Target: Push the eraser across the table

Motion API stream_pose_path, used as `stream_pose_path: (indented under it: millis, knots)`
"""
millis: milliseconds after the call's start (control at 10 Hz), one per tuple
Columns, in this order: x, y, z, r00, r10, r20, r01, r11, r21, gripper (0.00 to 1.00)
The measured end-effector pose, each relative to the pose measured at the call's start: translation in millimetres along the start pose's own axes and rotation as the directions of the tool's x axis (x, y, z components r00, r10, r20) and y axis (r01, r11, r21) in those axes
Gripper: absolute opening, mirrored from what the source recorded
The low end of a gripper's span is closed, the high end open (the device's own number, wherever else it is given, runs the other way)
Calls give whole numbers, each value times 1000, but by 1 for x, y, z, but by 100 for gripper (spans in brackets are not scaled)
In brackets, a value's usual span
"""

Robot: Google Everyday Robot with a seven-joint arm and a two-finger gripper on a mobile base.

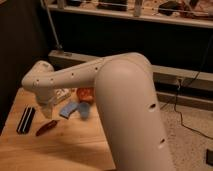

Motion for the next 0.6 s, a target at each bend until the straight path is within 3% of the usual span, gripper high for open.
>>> stream_pose_path:
  millis: [300, 600]
  knots:
    - [-21, 9, 28, 1000, -14, -26, 15, 1000, 28, 65]
    - [-41, 18, 56, 998, -3, -56, 5, 1000, 31, 65]
